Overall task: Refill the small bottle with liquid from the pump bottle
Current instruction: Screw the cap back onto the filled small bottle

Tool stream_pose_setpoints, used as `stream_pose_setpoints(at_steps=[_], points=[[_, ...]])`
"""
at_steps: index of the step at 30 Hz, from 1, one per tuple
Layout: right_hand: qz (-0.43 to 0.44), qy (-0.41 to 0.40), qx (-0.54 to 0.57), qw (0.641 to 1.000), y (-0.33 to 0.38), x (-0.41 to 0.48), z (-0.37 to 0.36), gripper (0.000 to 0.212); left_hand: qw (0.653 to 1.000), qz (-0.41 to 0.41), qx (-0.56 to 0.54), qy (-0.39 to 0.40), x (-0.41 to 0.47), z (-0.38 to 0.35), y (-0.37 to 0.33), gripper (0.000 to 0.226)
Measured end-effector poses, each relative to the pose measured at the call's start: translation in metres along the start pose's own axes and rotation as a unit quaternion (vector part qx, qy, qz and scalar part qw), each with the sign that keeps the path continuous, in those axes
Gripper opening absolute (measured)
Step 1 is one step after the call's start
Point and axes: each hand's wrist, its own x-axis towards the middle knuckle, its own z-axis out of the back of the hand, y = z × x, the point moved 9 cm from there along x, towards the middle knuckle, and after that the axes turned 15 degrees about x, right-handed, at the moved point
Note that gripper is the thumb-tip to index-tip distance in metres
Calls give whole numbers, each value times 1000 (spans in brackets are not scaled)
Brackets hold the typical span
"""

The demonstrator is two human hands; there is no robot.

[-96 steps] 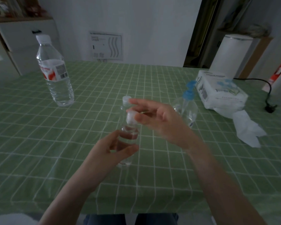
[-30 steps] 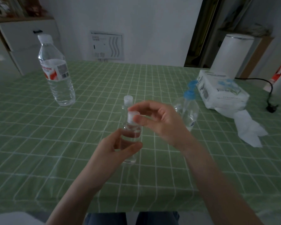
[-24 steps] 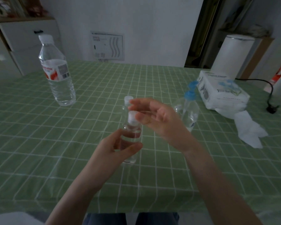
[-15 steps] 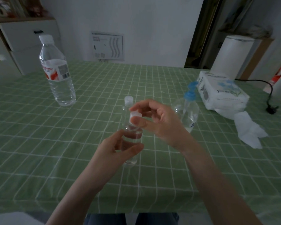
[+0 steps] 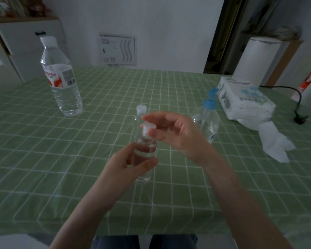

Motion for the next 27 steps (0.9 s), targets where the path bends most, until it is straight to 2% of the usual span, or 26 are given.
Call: stream_pose_setpoints(at_steps=[15,21,27], points=[[28,-87,-71,993,3,0,-1,20,991,-24,58,-116,-2,13,-5,42],[4,-65,-105,992,-4,5,-3,24,996,-12,3,-85,-1,8,3,39],[35,-163,-91,982,-14,3,25,23,995,2,-61,-83,1,22,13,42]])
